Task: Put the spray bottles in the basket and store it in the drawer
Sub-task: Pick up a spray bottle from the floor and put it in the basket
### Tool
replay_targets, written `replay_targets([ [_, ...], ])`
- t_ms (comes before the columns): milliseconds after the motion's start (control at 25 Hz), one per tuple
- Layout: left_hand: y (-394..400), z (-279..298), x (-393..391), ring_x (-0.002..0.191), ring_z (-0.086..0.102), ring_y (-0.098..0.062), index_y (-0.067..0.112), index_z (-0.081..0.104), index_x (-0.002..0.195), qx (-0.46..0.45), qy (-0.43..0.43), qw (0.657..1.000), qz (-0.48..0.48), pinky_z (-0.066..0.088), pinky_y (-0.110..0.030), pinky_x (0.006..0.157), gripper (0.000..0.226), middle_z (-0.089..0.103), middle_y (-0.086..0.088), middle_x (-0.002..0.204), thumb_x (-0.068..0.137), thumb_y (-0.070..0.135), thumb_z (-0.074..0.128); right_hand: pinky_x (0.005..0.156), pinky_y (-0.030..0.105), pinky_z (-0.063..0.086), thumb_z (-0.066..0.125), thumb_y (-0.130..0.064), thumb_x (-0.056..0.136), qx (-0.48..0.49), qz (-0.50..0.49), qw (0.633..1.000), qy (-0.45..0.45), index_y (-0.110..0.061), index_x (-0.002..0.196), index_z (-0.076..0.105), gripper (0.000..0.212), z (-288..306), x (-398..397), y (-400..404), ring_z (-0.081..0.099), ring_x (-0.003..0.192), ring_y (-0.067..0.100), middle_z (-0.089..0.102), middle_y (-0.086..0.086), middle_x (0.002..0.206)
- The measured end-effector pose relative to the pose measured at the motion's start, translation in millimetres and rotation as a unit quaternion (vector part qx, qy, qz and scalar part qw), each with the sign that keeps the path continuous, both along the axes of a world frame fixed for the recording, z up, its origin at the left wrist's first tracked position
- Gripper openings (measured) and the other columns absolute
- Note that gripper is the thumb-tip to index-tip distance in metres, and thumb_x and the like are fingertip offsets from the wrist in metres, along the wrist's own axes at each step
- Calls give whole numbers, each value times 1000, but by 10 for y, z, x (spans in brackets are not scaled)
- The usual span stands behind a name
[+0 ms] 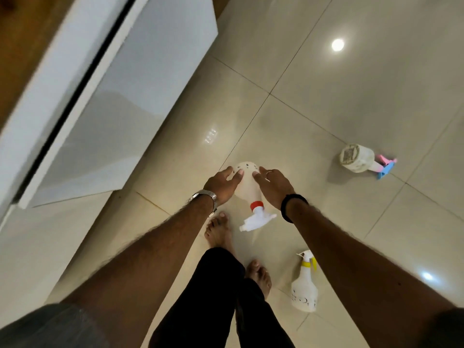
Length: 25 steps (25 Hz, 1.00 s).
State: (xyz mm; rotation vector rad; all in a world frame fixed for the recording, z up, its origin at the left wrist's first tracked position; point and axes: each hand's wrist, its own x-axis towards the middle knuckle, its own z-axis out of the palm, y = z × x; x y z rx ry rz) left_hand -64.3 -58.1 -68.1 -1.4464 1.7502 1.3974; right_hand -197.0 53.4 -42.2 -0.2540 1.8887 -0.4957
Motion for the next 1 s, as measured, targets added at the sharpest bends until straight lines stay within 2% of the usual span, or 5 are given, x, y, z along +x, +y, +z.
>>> replay_targets([
  [200,-55,987,92,45,61,-5,26,72,103,-19,18,1000,-16,47,-24,58,67,68,10,57,89,76,30,83,37,58,42,-35,99,-32,-16,992,-124,-25,128,64,38,1142,-211,0,66,87,30,63,6,129],
  [440,-175,2134,603,46,59,-21,15,58,49,-43,13,999,-19,56,-33,72,82,59,4,38,95,70,16,82,33,60,46,1,82,-76,82,979,-171,-24,135,58,60,2324,104,-108,66,79,23,71,15,108],
  [600,-247,2722,1122,36,55,-18,14,53,42,-77,31,996,32,52,-28,60,84,55,3,33,97,66,16,72,26,52,73,-47,76,-111,212,967,-92,-46,124,52,52,2801,729,-307,66,76,5,73,-15,94],
  [720,-328,3071,1695,33,53,-12,15,56,47,-108,27,992,54,50,-26,57,87,55,5,32,97,68,8,75,24,51,62,-85,64,-129,262,956,-20,-50,117,54,64,3107,1328,-579,68,86,-1,73,-23,100],
  [1000,-582,3322,3495,38,57,-5,20,57,38,-175,84,958,209,54,-31,70,95,56,4,35,91,76,2,83,36,58,39,-93,69,-165,390,905,42,-41,115,61,72,3489,2959,-1478,71,87,10,75,-12,95],
])
